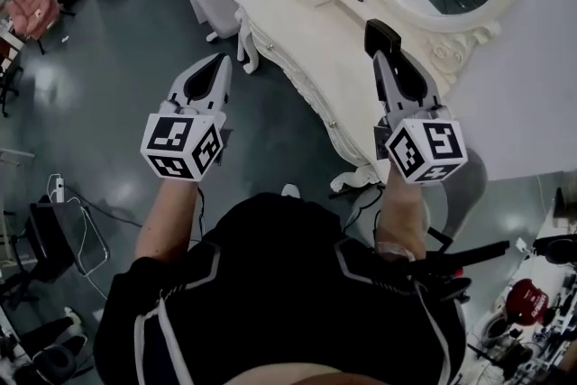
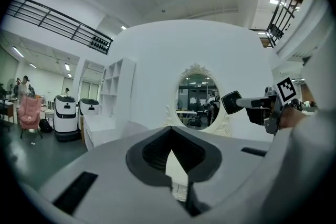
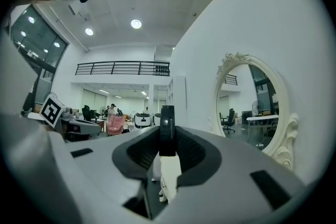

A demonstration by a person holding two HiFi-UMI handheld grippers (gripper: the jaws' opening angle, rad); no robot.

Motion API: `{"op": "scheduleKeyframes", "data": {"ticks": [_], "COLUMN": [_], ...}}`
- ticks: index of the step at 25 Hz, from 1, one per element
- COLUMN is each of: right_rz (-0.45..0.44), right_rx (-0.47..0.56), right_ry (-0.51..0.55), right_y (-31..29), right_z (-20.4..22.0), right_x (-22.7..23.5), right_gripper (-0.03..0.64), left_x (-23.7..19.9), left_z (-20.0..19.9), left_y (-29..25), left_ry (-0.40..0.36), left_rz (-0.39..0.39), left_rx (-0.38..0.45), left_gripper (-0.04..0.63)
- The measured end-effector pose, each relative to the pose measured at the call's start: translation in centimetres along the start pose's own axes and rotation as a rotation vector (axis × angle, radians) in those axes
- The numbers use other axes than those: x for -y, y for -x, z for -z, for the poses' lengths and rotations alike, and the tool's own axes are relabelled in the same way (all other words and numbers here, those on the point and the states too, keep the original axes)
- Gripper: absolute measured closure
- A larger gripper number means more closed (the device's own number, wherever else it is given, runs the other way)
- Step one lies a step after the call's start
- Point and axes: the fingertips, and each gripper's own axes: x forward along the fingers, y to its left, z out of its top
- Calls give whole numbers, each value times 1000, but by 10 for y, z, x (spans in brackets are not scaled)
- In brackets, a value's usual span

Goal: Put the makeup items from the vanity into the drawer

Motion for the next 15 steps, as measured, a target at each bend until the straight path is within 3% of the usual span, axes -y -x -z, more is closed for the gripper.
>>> {"op": "scheduleKeyframes", "data": {"ticks": [15], "right_rz": [-24], "right_rx": [-43], "right_ry": [-3], "right_y": [-71], "right_z": [26], "right_x": [91], "right_gripper": [522], "left_x": [5], "left_z": [0], "left_y": [-127], "left_ry": [-31], "left_rz": [4], "left_rx": [-44], "left_gripper": [592]}}
